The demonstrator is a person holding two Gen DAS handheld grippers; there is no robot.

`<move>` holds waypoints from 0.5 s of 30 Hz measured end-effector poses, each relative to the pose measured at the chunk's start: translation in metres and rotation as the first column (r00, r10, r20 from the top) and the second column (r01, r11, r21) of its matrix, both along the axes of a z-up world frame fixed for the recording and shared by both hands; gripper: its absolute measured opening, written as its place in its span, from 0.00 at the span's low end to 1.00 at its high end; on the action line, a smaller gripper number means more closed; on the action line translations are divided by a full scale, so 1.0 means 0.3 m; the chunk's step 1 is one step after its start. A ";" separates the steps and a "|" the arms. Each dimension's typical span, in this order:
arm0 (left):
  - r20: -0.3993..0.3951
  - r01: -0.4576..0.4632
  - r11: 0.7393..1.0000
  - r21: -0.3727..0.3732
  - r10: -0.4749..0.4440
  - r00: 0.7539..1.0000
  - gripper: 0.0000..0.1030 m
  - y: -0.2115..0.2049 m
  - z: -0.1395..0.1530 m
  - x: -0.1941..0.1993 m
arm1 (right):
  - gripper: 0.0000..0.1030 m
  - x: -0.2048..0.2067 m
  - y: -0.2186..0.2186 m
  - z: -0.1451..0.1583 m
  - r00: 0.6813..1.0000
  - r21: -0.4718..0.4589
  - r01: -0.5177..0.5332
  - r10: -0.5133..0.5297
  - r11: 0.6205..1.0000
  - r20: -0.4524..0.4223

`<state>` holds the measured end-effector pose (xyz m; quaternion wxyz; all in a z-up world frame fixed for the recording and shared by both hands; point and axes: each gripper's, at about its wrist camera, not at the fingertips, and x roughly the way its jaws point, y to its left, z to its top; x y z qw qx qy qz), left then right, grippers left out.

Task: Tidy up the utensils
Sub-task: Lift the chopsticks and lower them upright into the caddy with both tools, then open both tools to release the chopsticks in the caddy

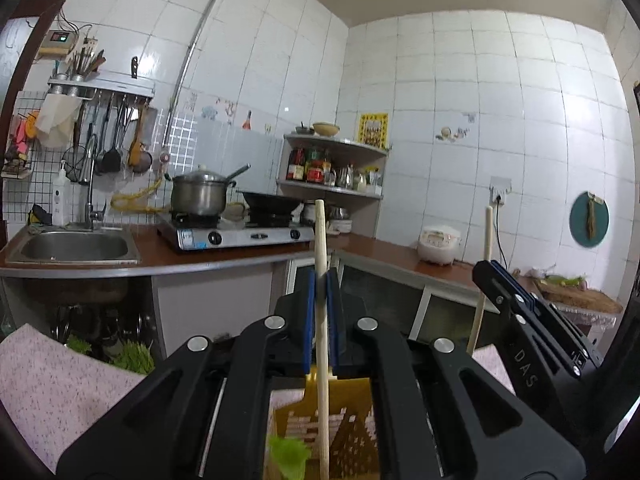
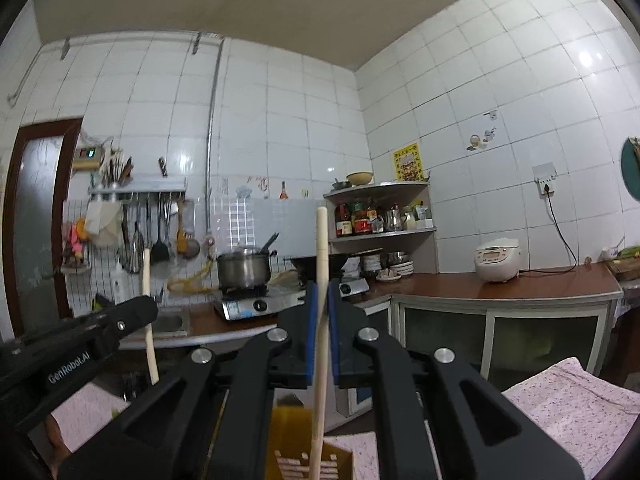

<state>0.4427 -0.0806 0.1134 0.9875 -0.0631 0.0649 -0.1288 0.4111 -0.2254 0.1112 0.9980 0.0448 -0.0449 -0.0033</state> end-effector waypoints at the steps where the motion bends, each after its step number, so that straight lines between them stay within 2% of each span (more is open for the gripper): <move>1: -0.010 0.000 1.000 0.007 0.000 1.000 0.04 0.002 -0.017 -0.006 | 0.06 -0.001 0.003 -0.016 1.000 -0.007 -0.006 0.006 1.000 -0.013; 7: -0.079 -0.007 1.000 0.015 0.008 0.997 0.04 0.020 -0.085 -0.015 | 0.07 -0.003 0.002 -0.079 0.997 -0.032 -0.011 0.008 0.999 -0.077; 10: -0.103 -0.007 1.000 0.026 0.010 0.995 0.04 0.021 -0.085 -0.019 | 0.07 0.003 -0.013 -0.070 0.992 -0.010 -0.039 0.037 0.999 -0.124; 13: -0.139 -0.003 1.000 0.014 0.004 0.990 0.05 0.032 -0.058 -0.024 | 0.07 0.007 -0.015 -0.055 0.985 -0.027 -0.053 0.047 0.998 -0.167; 14: -0.149 -0.003 1.000 0.011 0.004 0.989 0.06 0.037 -0.047 -0.022 | 0.07 0.009 -0.017 -0.048 0.980 -0.027 -0.062 0.056 0.998 -0.192; 15: -0.171 0.000 1.000 0.005 0.001 0.985 0.13 0.046 -0.034 -0.022 | 0.07 0.012 -0.022 -0.042 0.975 -0.026 -0.064 0.057 0.998 -0.213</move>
